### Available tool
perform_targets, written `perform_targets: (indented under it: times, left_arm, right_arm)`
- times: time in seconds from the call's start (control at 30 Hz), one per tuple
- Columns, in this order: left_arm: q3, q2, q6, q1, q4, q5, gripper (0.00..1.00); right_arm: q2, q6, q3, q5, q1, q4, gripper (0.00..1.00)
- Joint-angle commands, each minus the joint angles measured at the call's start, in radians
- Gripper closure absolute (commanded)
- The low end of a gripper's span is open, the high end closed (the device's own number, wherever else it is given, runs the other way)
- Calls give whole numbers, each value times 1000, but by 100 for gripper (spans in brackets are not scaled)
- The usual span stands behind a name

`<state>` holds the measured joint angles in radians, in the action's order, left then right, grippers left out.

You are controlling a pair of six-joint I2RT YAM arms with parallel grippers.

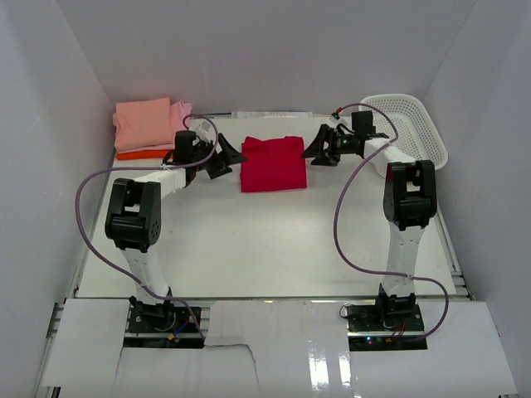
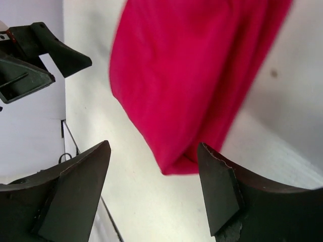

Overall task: Fold and stack the t-shirts
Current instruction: Fold the long partially folded tshirt into a neat square

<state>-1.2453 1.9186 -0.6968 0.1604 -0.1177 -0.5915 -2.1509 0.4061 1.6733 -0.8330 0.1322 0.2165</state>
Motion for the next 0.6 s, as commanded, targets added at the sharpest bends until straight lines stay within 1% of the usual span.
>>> perform_targets:
  times: [0.0,0.07,0.13,0.2,0.4,0.5,0.57]
  left_arm:
    - [107,-58,-30,-19,-86,-70,2]
    - [133,-56,-55,-27,-131,-74,2]
    - [139,-38,-59,-35,-135,-106,2]
    - [139,-18,-55,-36,-137,-108,2]
    - [122,45,-44,-38,-149,-116,2]
    - [103,83,-36,-36,-155,-119,2]
    - [86,100,-33,-36,-157,-119,2]
  right_arm:
    - [8,-35,-64,1,-9,47,24]
    - [0,-35,-70,0,-9,53,24]
    - [-13,-38,-78,-3,-11,63,23]
    - [-20,-41,-90,-3,-11,60,23]
    - [-70,-41,-86,-8,-11,58,23]
    - [-89,-39,-110,-8,-9,55,23]
    - [-89,-29,-153,-9,-9,12,23]
